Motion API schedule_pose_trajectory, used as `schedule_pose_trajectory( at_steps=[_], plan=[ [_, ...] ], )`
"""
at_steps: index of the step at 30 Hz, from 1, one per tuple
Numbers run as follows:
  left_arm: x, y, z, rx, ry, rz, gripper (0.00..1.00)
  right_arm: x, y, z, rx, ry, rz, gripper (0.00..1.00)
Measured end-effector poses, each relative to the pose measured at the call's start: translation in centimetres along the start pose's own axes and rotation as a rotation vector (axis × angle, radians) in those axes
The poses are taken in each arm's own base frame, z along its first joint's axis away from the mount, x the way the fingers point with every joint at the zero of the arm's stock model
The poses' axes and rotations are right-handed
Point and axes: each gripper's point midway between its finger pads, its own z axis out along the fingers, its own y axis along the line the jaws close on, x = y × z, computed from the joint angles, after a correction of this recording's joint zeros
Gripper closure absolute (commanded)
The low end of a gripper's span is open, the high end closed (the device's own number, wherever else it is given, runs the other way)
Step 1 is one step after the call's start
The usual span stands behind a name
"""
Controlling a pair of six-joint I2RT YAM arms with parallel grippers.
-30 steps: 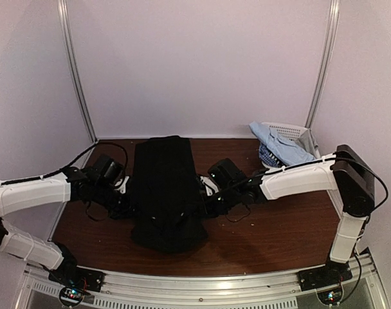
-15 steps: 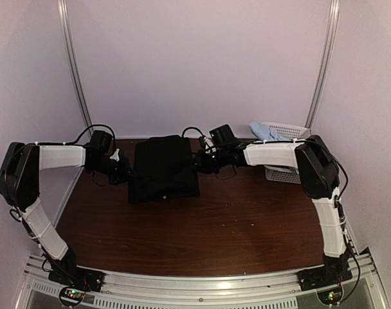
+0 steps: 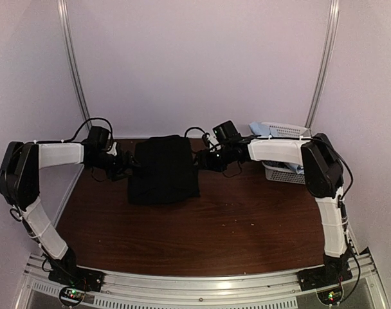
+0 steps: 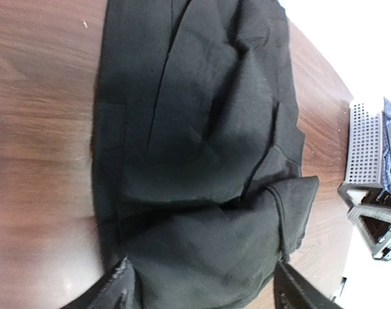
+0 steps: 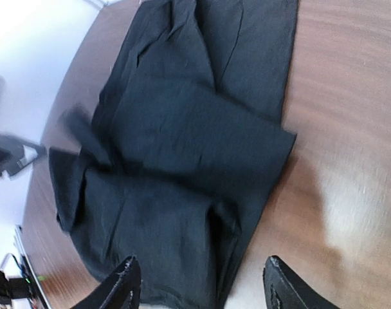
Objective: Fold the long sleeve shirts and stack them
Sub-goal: Fold the rectangle-folded shirt at the center of the board, then adjust the 2/3-rectangle-folded shirt at the center of the board.
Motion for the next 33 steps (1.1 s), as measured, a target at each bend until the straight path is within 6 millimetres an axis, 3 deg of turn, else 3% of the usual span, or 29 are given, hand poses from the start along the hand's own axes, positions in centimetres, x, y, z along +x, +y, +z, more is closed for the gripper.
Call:
schedule_pose_trajectory(
  at_steps=[4,10,14,22,27,28,33],
  plan=[
    [1.4,-0.1,-2.4,-0.022,-0.036,0.052,0.3,3.5,1.2,-0.9,0.048,0.049,-0.102,0.38],
    [6.7,1.0,-1.3,-0.076,0.049,0.093,0.32,7.1,2.9,-0.2,0.07,0.105,-0.2,0.42],
    [9.0,1.3,-0.5,-0.107,0.096,0.119,0.33,7.4,2.6,0.0,0.105,0.11,-0.22,0.43],
    [10.1,2.7,1.0,-0.184,0.118,0.136,0.36,7.7,0.8,0.6,0.188,0.113,-0.228,0.44],
    [10.7,3.6,2.1,-0.216,0.14,0.131,0.52,8.5,0.1,1.6,0.199,0.135,-0.227,0.52],
    [10.6,3.6,2.2,-0.217,0.14,0.133,0.59,8.6,0.0,1.8,0.199,0.138,-0.228,0.55],
    [10.8,2.8,2.6,-0.2,0.149,0.146,0.78,8.6,0.4,1.9,0.19,0.142,-0.228,0.71]
  ],
)
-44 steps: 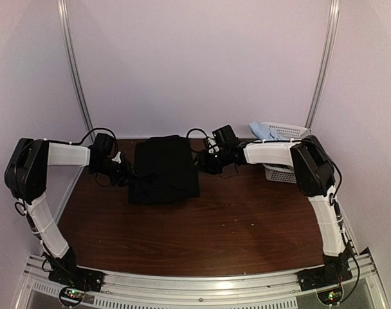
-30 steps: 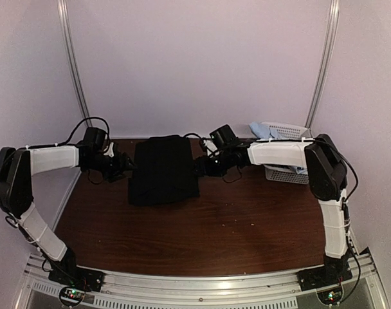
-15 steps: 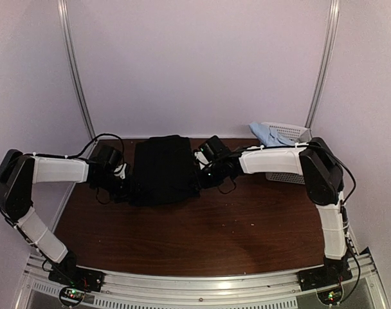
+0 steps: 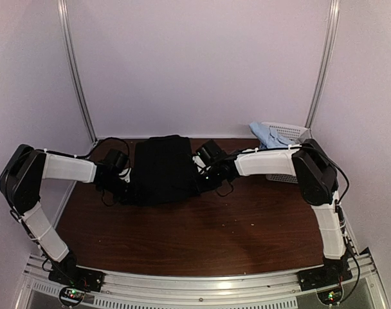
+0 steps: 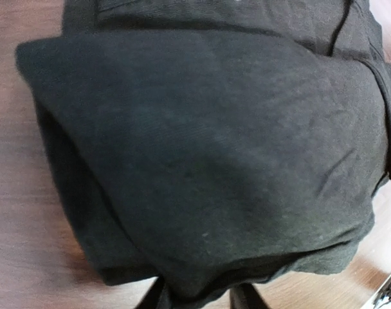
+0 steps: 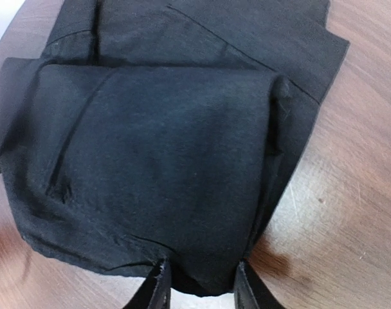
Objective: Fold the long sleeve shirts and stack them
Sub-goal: Adjust the 2/3-rectangle-folded shirt at the center of the board, then move the right arm to the center of the board with the 2/3-rectangle-folded shirt.
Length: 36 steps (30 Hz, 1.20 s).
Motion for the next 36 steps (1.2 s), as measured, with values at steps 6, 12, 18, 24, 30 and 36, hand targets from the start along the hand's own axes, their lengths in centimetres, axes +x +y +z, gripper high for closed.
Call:
schedule_pose_trajectory(
  at_steps=[6,12,18,24,30,36],
  plan=[
    [-0.6,-1.0,-0.6,0.029,-0.011,0.003,0.95,-0.9,0.5,-0.4,-0.009,-0.02,-0.003,0.91],
    [-3.1,-3.4,-2.5,0.076,-0.064,0.023,0.98,-1.9,0.9,-0.9,-0.012,-0.035,-0.005,1.0],
    [-6.8,-5.0,-4.2,0.123,-0.124,0.032,0.98,-5.1,1.6,-2.2,-0.017,-0.1,-0.008,0.98],
    [-13.8,-4.1,-2.7,0.181,-0.185,0.005,0.73,-11.6,1.7,-1.7,-0.038,-0.239,0.002,0.6],
    [-18.6,-3.1,1.2,0.227,-0.187,0.0,0.42,-15.0,-2.5,-0.5,-0.009,-0.299,0.057,0.28],
    [-20.1,-2.5,0.4,0.212,-0.223,-0.005,0.24,-15.1,-5.3,-1.0,0.029,-0.296,0.083,0.29]
  ],
)
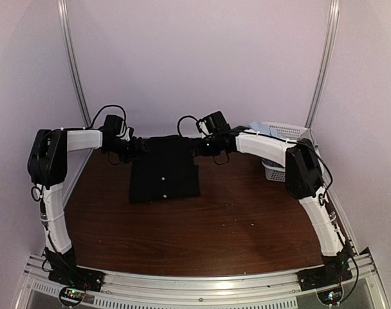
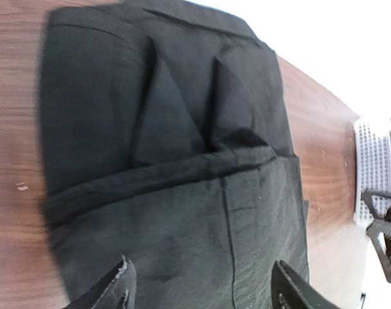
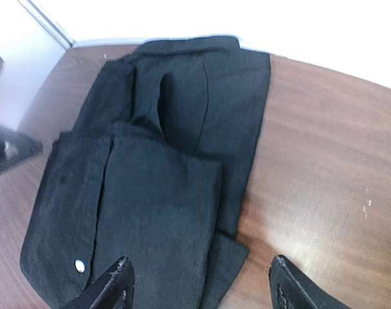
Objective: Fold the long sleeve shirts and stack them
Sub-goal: Move the right arm to the center of the board with the 2/3-rectangle-folded shirt.
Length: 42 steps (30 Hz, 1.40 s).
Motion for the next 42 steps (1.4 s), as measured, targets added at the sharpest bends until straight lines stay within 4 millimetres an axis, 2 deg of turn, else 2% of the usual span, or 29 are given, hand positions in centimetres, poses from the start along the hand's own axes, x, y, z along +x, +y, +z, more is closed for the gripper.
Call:
schedule_pose_trajectory(
  at_steps=[2,5,8,10,12,17,20,23,27,35,37,40,42],
  plan=[
    [-0.8,0.5,-1.0,-0.031,-0.028,0.002,0.24,1.0,0.1,-0.3,0.004,0.024,-0.005,0.35],
    [-1.7,0.9,-2.8,-0.065,-0.071,0.009,0.28,3.6,0.7,-0.9,0.007,0.08,-0.025,0.4],
    [-0.7,1.6,-4.9,-0.097,-0.087,0.004,0.34,6.3,1.8,-1.5,0.007,0.13,-0.056,0.43],
    [1.2,2.2,-5.9,-0.117,-0.07,-0.006,0.36,7.9,2.2,-1.8,0.012,0.159,-0.071,0.47],
    [4.1,3.1,-6.9,-0.142,-0.041,-0.02,0.37,9.6,2.7,-2.1,0.012,0.192,-0.082,0.51],
    [10.9,5.3,-7.8,-0.189,0.053,-0.056,0.37,12.5,2.7,-2.2,0.018,0.245,-0.092,0.54],
    [13.8,5.9,-8.1,-0.201,0.096,-0.071,0.37,13.4,2.3,-2.1,0.026,0.263,-0.092,0.56],
    [15.2,5.9,-8.0,-0.201,0.119,-0.071,0.38,13.5,2.2,-2.0,0.028,0.265,-0.09,0.58],
    [15.5,5.7,-7.7,-0.192,0.117,-0.066,0.41,13.5,2.3,-2.0,0.025,0.259,-0.088,0.69],
    [15.5,4.9,-7.3,-0.173,0.112,-0.049,0.42,13.6,2.5,-1.9,0.011,0.26,-0.073,0.78],
    [15.7,5.0,-7.2,-0.174,0.117,-0.05,0.43,13.6,2.6,-1.9,0.009,0.261,-0.072,0.77],
    [15.8,5.1,-7.0,-0.176,0.123,-0.051,0.43,13.7,2.6,-1.9,0.007,0.262,-0.071,0.65],
    [15.8,5.1,-7.0,-0.176,0.123,-0.051,0.43,13.8,2.6,-1.9,0.004,0.265,-0.073,0.61]
  ],
)
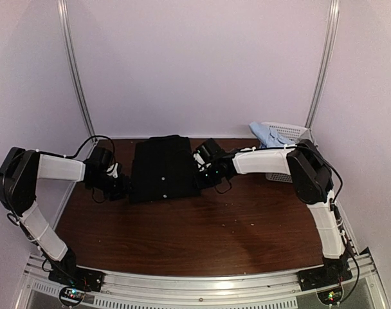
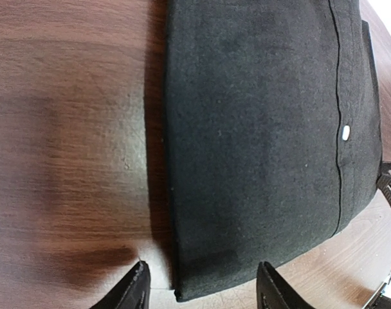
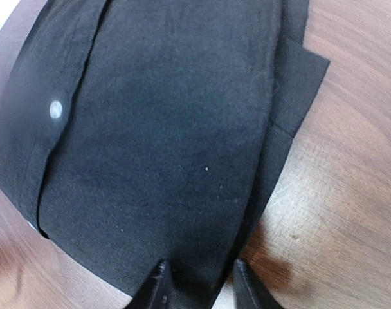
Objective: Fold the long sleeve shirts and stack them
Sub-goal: Move the right arm to the center of the board with the 2/3-rectangle-folded shirt.
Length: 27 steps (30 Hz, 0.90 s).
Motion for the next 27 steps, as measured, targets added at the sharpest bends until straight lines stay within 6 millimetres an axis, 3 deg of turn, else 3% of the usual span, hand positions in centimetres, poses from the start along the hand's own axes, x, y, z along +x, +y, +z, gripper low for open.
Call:
schedule_pose_trajectory(
  at_steps=[2,11,16,24,27],
  plan=[
    [0.0,0.0,0.0,0.0,0.0,0.0,0.44,0.2,0.0,0.1,-0.001,0.005,0.003,0.63],
    [0.2,0.2,0.2,-0.003,0.008,-0.003,0.48,0.5,0.1,0.2,-0.013,0.013,0.007,1.0],
    [0.3,0.2,0.3,-0.005,0.012,-0.004,0.5,1.0,-0.1,0.0,-0.012,0.018,0.009,1.0],
    [0.3,0.2,0.4,-0.004,0.016,-0.003,0.54,2.1,0.1,-4.3,-0.022,-0.011,0.017,1.0],
    [0.5,0.1,0.5,-0.002,0.019,0.0,0.55,2.5,0.2,-4.6,-0.031,-0.024,0.026,1.0]
  ],
)
